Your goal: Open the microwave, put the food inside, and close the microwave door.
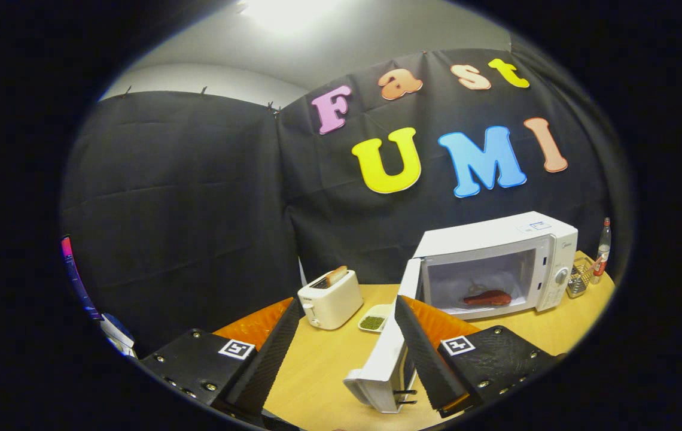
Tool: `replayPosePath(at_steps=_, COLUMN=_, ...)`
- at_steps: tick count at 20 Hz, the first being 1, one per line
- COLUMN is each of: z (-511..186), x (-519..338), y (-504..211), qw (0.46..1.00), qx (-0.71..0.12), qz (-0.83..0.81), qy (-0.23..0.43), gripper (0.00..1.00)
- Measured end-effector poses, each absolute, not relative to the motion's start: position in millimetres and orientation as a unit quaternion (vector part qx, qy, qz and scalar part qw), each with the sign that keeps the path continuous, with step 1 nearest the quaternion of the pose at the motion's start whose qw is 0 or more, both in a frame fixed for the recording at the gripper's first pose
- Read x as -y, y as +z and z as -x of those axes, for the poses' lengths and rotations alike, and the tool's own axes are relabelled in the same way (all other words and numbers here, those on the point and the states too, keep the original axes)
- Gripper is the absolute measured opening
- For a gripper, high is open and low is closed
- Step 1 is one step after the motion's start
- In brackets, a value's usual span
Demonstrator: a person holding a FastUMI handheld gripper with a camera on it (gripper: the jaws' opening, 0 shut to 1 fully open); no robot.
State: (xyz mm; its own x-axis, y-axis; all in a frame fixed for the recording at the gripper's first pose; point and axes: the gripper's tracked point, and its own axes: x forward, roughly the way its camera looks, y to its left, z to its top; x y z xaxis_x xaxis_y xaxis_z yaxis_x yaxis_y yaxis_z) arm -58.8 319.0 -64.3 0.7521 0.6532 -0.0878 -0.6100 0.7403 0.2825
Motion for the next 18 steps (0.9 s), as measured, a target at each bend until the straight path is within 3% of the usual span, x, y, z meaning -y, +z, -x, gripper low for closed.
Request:
replayPosePath(at_steps=5, z=89.5, x=-358.3, y=-81.1, qw=0.911, qx=-0.108, qz=-0.099, qy=0.386, gripper=0.97)
replayPosePath(at_steps=8, z=105.9, x=-371.7, y=-98.2, qw=0.906, qx=-0.122, qz=-0.083, qy=0.396, gripper=0.92)
replayPosePath(at_steps=10, z=109.0, x=-378.3, y=-115.2, qw=0.903, qx=-0.137, qz=-0.070, qy=0.401, gripper=0.80)
replayPosePath(at_steps=11, z=112.3, x=-378.8, y=-124.4, qw=0.903, qx=-0.144, qz=-0.063, qy=0.401, gripper=0.80)
replayPosePath(at_steps=14, z=112.7, x=-375.9, y=-142.3, qw=0.905, qx=-0.159, qz=-0.061, qy=0.390, gripper=0.39)
replayPosePath(at_steps=16, z=108.8, x=-372.6, y=-157.0, qw=0.909, qx=-0.175, qz=-0.057, qy=0.375, gripper=0.37)
replayPosePath(at_steps=18, z=88.4, x=-360.0, y=-165.0, qw=0.917, qx=-0.185, qz=-0.052, qy=0.350, gripper=0.08)
